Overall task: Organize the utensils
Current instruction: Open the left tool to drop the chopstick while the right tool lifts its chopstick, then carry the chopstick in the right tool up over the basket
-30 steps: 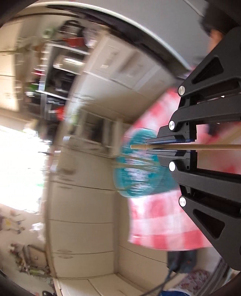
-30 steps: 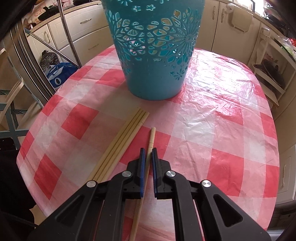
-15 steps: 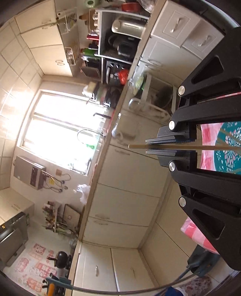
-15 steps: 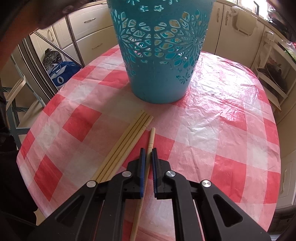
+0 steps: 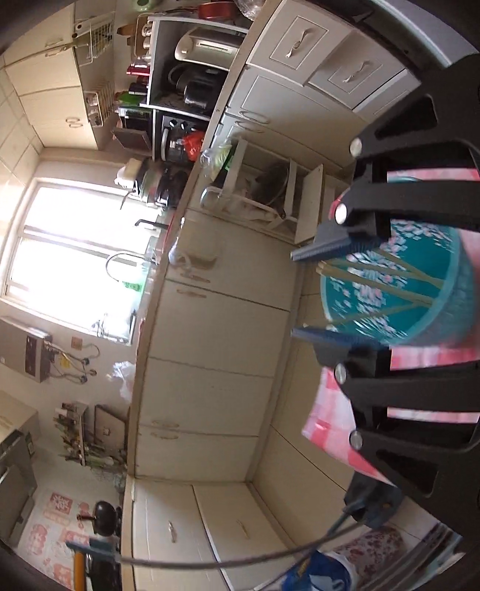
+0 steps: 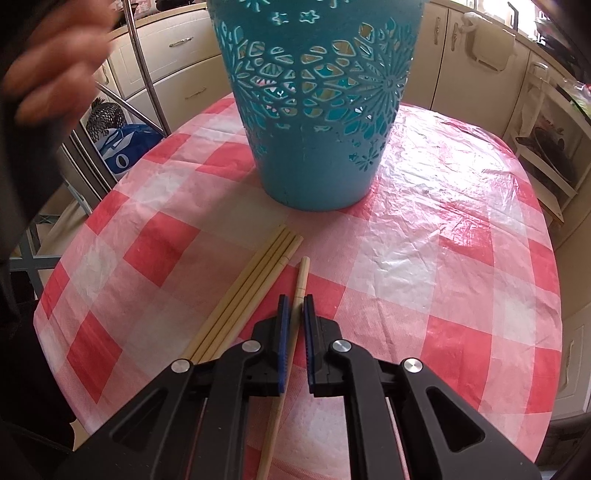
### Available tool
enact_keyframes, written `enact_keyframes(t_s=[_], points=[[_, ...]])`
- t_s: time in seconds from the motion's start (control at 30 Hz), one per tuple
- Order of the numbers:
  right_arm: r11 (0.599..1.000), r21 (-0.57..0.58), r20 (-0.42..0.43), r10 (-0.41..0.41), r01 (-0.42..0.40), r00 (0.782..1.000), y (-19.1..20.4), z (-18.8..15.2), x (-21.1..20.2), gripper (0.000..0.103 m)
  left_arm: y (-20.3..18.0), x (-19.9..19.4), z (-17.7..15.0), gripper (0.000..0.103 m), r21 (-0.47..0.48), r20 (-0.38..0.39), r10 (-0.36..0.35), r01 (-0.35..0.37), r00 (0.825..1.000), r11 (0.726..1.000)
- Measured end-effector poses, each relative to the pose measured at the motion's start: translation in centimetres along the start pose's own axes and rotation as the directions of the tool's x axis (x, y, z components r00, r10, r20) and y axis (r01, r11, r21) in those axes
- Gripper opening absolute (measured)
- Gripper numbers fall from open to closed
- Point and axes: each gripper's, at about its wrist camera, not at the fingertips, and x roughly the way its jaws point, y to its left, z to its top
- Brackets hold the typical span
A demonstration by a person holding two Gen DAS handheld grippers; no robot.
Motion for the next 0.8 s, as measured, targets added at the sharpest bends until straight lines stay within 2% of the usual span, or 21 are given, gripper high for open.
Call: enact_keyframes(t_s=[0.2,0.3,0.37,0.53,0.7,0.8], points=[[1.000,0.027,0.011,0.007,-0.008,1.000,-0.5,-0.2,-0.2,0.007,2.0,-4.9,-3.7,0.050,-0.082,-0.024,0.084,-0.086,0.996,0.993],[0.999,0.048,0.020,-0.008,0.007,1.000,-0.9,-0.4,-0.5,0.007,0.8,-5.8,-4.0,0.054,-0.014,-0.007,0.053,-0.053,0.999,0.998],[0.997,0.083,0.042,-0.004,0.001,0.999,-1.4,-0.4,-1.2,0.007,0.4,-6.7,-4.2,0.060,0.022,0.022,0.055,-0.055,0.998,0.998],[0.977,0.208,0.135,0.025,-0.053,0.990,-3.6,-0.7,-3.2,0.006,-1.0,-8.3,-4.1,0.070,0.043,0.056,0.034,-0.036,0.998,0.998],[0.904,0.387,0.276,0.075,-0.182,0.958,-7.0,-0.9,-5.7,0.006,-2.6,-10.0,-4.3,0.074,0.073,0.098,0.000,-0.007,0.995,0.997],[0.846,0.457,0.398,0.081,-0.274,0.914,-8.6,-0.7,-8.0,0.006,-3.2,-10.6,-4.2,0.075,0.071,0.139,0.005,-0.015,0.990,0.997]])
